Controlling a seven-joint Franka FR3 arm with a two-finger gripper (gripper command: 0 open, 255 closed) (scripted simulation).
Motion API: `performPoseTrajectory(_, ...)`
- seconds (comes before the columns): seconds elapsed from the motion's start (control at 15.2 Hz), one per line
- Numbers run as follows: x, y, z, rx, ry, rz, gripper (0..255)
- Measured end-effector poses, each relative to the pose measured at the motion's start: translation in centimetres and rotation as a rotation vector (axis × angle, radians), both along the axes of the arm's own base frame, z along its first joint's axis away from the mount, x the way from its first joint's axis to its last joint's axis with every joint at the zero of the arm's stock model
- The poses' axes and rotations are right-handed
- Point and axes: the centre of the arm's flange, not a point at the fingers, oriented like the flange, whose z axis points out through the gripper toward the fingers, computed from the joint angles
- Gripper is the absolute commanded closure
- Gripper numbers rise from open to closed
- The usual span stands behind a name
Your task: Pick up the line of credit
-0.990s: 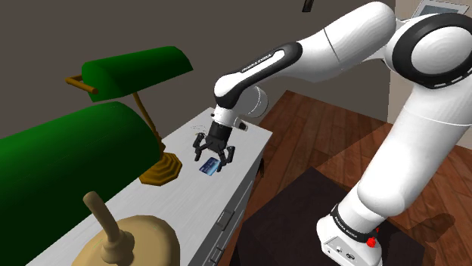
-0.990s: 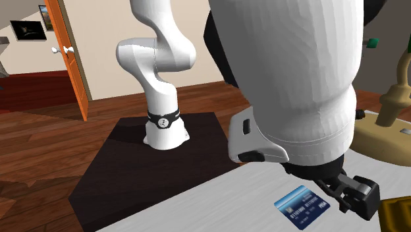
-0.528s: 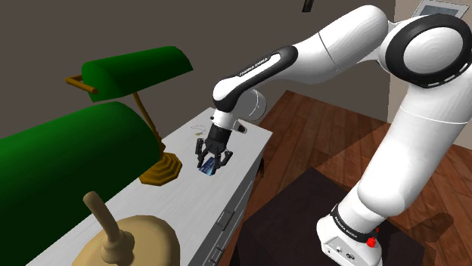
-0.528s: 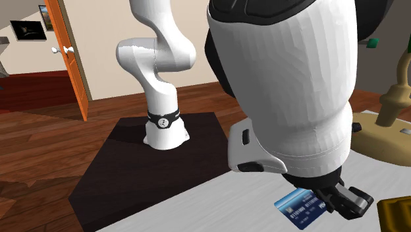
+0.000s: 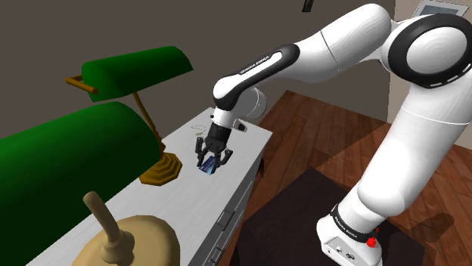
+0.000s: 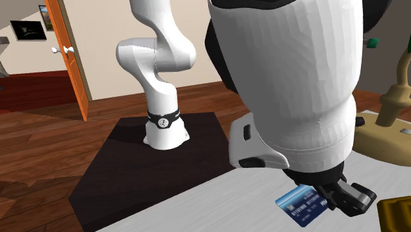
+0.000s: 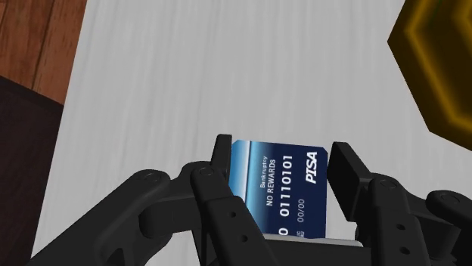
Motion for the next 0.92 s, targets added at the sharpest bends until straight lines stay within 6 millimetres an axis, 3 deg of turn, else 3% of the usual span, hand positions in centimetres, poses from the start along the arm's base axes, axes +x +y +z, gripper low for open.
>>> performPoseTrajectory(0.92,-0.1,-0.1,7.1,0.000,0.000,0.000,255)
